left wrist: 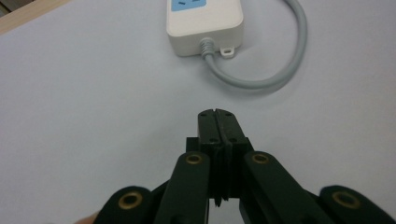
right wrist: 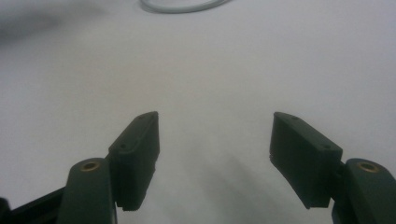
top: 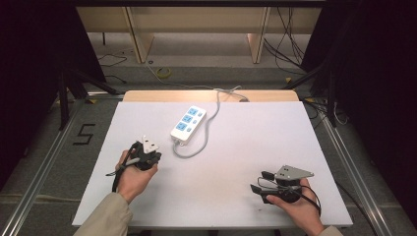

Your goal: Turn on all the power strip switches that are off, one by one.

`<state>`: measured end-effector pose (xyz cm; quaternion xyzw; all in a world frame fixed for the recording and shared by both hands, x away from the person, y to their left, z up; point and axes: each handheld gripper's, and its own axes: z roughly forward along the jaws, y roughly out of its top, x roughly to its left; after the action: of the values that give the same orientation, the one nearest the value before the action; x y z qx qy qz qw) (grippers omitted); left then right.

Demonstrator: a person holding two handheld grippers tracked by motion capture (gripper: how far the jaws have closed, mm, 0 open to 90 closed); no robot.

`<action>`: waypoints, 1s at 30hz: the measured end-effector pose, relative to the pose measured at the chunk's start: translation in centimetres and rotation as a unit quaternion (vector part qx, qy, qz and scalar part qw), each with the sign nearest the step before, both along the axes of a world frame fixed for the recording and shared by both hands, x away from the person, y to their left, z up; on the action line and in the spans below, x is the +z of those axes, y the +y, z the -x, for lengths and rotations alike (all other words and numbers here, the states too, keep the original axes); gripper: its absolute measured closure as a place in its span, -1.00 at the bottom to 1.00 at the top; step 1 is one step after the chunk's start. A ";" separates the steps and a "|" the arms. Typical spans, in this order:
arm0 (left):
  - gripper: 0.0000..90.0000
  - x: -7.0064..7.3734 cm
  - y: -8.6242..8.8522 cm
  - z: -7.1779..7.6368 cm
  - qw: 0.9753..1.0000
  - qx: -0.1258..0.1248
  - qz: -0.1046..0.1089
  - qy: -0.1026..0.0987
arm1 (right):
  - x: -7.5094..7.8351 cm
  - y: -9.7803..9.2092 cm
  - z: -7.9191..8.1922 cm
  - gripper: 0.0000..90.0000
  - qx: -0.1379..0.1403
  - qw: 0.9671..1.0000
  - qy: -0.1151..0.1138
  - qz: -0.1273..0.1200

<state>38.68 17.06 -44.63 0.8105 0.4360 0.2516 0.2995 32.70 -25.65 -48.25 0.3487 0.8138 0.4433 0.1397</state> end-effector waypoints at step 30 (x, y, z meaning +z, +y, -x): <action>0.99 1.5 -4.5 -4.7 0.999 -0.048 -0.014 -0.021 | -0.1 -0.5 0.1 -0.21 0.001 1.000 -0.006 0.001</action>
<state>43.37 12.60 -43.16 0.8292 0.3864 0.2595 0.3093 32.60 -26.17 -48.31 0.3452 0.8137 0.4448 0.1448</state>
